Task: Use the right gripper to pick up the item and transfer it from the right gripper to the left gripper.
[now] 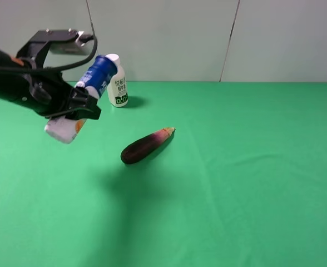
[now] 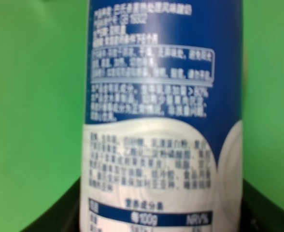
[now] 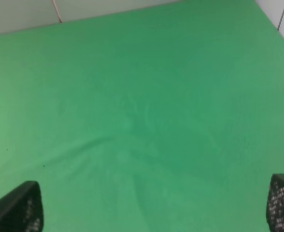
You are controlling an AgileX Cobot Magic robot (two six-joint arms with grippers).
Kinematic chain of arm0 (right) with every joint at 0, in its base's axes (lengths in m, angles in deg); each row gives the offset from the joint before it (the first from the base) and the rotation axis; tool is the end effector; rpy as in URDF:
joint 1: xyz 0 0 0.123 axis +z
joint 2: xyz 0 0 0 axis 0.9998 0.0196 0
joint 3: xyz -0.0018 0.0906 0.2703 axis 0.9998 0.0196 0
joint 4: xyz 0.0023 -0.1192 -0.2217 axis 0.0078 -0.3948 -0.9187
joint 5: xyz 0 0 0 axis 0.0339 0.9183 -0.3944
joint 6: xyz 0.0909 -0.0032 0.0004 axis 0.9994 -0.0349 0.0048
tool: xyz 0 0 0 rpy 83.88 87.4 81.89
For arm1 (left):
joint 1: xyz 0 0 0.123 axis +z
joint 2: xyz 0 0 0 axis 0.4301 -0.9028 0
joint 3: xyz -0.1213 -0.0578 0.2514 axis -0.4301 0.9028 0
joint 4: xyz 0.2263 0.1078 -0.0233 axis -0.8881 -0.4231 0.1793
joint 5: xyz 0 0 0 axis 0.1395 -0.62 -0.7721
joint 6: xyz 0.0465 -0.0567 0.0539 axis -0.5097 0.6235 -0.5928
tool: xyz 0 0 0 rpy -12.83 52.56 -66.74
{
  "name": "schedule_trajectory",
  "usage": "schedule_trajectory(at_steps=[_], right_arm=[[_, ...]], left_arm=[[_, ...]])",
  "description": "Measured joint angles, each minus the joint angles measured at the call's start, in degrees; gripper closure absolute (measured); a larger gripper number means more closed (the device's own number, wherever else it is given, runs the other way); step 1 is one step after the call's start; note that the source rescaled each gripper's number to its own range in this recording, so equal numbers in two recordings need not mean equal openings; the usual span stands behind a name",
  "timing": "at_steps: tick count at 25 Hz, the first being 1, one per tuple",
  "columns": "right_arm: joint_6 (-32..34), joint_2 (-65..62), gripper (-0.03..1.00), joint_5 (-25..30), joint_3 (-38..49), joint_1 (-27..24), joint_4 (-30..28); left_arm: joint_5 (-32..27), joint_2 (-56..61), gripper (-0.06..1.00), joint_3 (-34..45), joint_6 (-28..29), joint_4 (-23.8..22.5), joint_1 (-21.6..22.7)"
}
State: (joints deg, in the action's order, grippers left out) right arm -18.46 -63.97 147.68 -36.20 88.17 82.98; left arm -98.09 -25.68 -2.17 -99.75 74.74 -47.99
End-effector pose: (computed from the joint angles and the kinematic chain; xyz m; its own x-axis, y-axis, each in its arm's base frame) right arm -0.0034 -0.0055 0.2780 -0.4174 0.0964 -0.9036 0.1055 0.9928 0.0573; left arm 0.2479 -0.1114 0.2215 -0.7023 0.1804 -0.6886 0.3674 0.9204 -0.1336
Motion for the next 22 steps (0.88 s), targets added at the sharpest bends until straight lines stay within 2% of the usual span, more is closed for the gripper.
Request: schedule_trajectory(at_steps=[6, 12, 22], right_arm=[[0.00, 0.00, -0.03, 0.00, 0.00, 0.00, 0.00], [0.00, 0.00, -0.03, 0.00, 0.00, 0.00, 0.04], [0.00, 0.00, -0.03, 0.00, 0.00, 0.00, 0.04]], left_arm=[[7.09, 0.00, 0.94, 4.74, 3.04, 0.00, 4.62], [10.45, -3.31, 0.94, 5.16, 4.10, 0.00, 8.77], [19.70, -16.91, 0.94, 5.11, 4.24, 0.22, 9.41]])
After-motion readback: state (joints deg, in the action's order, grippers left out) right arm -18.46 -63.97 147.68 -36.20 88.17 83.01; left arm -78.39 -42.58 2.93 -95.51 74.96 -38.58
